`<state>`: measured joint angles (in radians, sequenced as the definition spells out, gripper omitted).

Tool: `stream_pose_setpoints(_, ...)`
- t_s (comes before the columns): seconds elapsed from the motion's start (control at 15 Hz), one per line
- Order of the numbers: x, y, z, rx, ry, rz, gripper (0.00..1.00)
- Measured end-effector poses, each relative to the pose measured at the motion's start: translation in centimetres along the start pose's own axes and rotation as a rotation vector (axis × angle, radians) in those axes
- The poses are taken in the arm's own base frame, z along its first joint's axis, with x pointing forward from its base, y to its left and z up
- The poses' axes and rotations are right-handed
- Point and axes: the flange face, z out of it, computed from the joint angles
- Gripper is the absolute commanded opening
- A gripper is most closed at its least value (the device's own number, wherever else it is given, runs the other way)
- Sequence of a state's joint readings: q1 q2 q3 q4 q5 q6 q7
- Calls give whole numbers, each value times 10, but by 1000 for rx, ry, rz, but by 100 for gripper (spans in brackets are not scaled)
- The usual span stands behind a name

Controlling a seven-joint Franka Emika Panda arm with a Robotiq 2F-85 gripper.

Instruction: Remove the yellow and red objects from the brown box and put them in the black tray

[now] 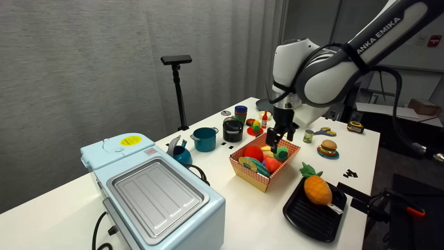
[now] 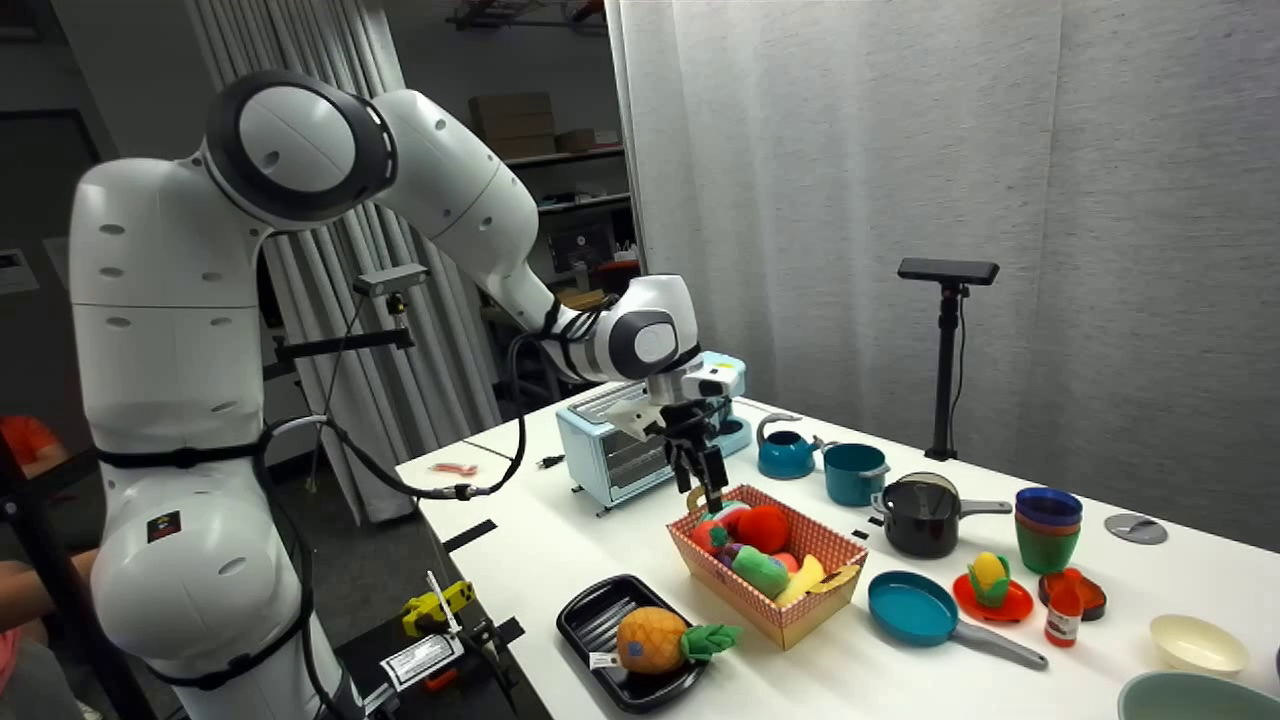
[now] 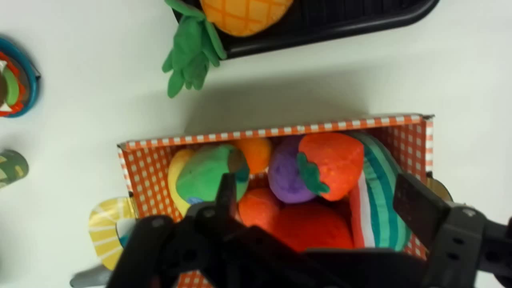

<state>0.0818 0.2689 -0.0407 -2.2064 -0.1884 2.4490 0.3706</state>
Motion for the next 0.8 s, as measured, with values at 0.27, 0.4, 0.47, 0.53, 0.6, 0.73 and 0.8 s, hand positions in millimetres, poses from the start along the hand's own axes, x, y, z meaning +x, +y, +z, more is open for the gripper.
stream_pose_setpoints(0.27,33,-24,-2,22,53,12,100)
stream_pose_setpoints(0.4,49,-30,6,30,60,29,100)
stream_pose_setpoints(0.47,57,-31,11,30,62,37,100)
stream_pose_setpoints(0.53,64,-32,16,28,64,46,100)
stream_pose_setpoints(0.6,71,-31,21,26,65,54,100)
stream_pose_setpoints(0.73,82,-31,30,21,67,72,100)
stream_pose_setpoints(0.8,86,-31,34,19,68,81,100)
